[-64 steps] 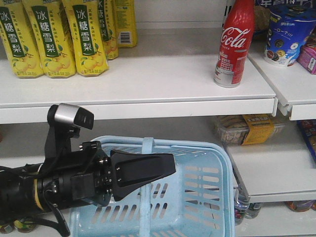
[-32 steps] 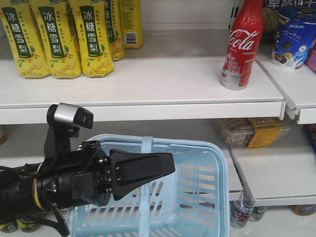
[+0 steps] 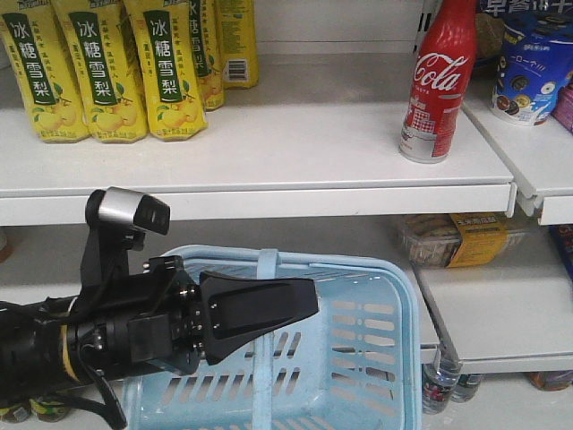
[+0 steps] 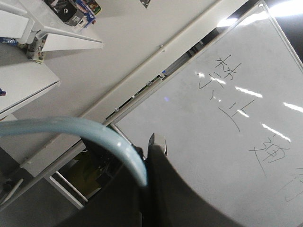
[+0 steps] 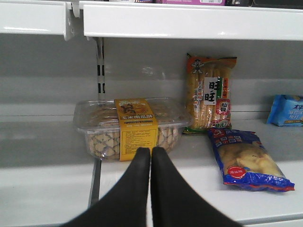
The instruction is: Place coke in basket with both arms
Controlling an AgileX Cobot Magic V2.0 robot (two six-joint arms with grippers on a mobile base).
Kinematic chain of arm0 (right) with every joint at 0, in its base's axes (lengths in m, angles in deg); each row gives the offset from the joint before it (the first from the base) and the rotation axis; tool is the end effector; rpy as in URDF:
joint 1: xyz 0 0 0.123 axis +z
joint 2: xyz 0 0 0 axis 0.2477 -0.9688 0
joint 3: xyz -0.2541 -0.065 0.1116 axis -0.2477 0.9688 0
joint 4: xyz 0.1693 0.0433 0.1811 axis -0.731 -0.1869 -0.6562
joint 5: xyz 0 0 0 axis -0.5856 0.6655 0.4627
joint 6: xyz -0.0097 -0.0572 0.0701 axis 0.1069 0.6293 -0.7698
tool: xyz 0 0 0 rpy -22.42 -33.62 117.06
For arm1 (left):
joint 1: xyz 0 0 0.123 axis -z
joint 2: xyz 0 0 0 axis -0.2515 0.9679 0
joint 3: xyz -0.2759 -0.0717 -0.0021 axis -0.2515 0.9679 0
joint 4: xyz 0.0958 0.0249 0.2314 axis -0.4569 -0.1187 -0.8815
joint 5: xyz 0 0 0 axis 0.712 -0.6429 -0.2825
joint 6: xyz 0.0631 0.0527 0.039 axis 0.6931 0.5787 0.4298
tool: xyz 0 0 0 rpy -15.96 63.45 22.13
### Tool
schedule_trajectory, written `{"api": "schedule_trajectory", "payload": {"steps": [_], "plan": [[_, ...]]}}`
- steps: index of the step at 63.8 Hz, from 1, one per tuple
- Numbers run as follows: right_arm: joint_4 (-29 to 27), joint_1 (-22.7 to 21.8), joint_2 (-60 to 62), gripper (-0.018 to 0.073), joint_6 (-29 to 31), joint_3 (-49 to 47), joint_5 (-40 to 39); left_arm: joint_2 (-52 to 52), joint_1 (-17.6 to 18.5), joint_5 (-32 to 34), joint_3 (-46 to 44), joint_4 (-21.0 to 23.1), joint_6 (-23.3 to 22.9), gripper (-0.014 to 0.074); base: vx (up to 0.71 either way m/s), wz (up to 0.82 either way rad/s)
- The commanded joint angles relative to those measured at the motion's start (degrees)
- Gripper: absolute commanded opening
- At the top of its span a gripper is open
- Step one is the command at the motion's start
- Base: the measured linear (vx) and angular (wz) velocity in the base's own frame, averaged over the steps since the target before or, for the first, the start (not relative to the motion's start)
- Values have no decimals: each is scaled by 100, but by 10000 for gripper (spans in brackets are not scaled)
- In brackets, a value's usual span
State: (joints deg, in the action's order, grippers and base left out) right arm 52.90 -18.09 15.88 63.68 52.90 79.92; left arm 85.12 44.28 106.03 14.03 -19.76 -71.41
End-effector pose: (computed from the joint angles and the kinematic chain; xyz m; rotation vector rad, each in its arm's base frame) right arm 0.0562 -0.0069 0.1920 0.0482 1.6354 -0.1104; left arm 0.1774 -0.1810 0.2861 0.3728 1.6977 -1.8756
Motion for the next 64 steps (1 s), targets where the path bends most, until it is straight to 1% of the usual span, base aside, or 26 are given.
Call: {"api": "schedule_trajectory", "payload": {"steps": [1, 15, 19, 23, 27, 34, 38, 44, 50, 53, 56, 60, 61, 63, 64], "plan": [[75, -23, 99, -5, 52, 48, -408, -191, 22, 1323, -153, 393, 58, -6, 0, 0], [75, -23, 99, -5, 52, 48, -414, -191, 22, 1323, -153, 393, 58, -6, 0, 0], [-41, -23, 99, -5, -38, 48, -627, -191, 22, 1323, -153, 393, 58, -6, 0, 0], [-513, -23, 99, -5, -422, 48, -1027, -191, 22, 1323, -153, 393, 58, -6, 0, 0], [-1133, -23, 99, -5, -981, 48, -1483, -191, 22, 1323, -153, 393, 58, -6, 0, 0], [-1851, -23, 99, -5, -1497, 48, -1998, -191, 22, 1323, -153, 393, 58, -6, 0, 0], [-2101, -23, 99, -5, -1545, 48, -2195, -191, 22, 1323, -153, 393, 58, -6, 0, 0], [-2628, -23, 99, -5, -1589, 48, -2609, -191, 22, 1323, -153, 393, 58, -6, 0, 0], [-3125, -23, 99, -5, -1974, 36, -3010, -191, 22, 1323, -153, 393, 58, -6, 0, 0], [-3073, -23, 99, -5, -2213, -32, -3067, -191, 22, 1323, -153, 393, 58, -6, 0, 0], [-2822, -9, 99, -5, -2409, -204, -2955, -191, 22, 1323, -153, 393, 58, -6, 0, 0], [-2118, 50, 99, -5, -2659, -593, -2589, -191, 22, 1323, -153, 393, 58, -6, 0, 0], [-1817, 67, 91, -5, -2721, -702, -2486, -191, 22, 1323, -153, 393, 58, -6, 0, 0], [-1392, 128, 60, -5, -2816, -992, -2265, -191, 22, 1323, -153, 393, 58, -6, 0, 0], [-1069, 176, 22, -5, -2897, -1114, -2097, -191, 22, 1323, -153, 393, 58, -6, 0, 0]]}}
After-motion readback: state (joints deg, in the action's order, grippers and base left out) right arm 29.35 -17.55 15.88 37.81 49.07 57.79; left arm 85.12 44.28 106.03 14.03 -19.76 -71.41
